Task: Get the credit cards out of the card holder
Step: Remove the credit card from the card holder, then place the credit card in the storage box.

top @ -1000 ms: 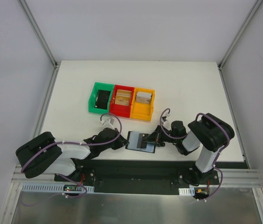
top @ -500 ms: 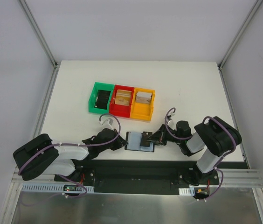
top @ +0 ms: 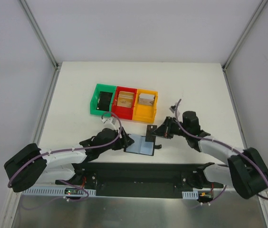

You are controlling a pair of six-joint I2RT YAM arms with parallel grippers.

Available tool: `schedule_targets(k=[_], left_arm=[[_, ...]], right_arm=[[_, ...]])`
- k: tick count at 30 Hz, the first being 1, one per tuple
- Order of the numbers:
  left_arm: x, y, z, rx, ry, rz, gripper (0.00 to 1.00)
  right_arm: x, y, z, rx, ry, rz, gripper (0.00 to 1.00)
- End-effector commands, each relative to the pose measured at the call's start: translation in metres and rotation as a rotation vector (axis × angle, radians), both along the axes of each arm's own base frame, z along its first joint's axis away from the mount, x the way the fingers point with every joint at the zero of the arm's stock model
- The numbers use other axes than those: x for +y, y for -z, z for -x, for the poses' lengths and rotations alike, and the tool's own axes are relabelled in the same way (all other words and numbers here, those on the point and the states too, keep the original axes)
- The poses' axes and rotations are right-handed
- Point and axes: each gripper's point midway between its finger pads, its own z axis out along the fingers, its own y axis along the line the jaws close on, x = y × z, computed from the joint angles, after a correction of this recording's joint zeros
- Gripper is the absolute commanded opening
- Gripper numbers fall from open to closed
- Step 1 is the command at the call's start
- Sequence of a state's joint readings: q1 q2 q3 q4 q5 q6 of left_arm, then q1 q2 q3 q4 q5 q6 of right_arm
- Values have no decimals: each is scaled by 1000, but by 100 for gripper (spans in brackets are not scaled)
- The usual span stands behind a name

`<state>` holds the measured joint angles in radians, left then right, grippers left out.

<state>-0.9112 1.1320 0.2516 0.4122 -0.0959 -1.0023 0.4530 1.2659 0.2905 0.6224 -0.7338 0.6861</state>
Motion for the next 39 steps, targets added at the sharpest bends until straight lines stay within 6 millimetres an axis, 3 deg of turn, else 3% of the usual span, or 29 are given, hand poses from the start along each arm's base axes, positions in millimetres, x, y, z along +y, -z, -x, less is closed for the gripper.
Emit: schedule_targets(k=[1,6,11,15,17,20,25,28,39], left_arm=[[-10,-37,-9,-103,58,-15,67],[-9,-80,-16,-207,57,17,73],[-1,-128,-18,-378,87,58,79],[0,-167,-9,-606,196,135,89],[3,-183,-1,-665,250,187,95],[-1,-200,20,-677,427,299,96],[-13,-210,58,-631,701,406,93],[-21,-209,70,-559,807,445,87],[-25,-207,78,-523,881,486,77]], right_arm=[[-21,-27,-7,-202,-81,253,1],[-34,-52,-8,-259,-143,378,1],[-25,-62,-3,-302,-217,415,1],[-7,-65,22,-420,-403,479,1],[1,-74,34,-460,-475,451,1],[8,-91,53,-461,-588,368,1],[16,-116,81,-507,-724,293,1],[19,-123,94,-517,-806,312,1],[29,-124,107,-526,-898,347,1]])
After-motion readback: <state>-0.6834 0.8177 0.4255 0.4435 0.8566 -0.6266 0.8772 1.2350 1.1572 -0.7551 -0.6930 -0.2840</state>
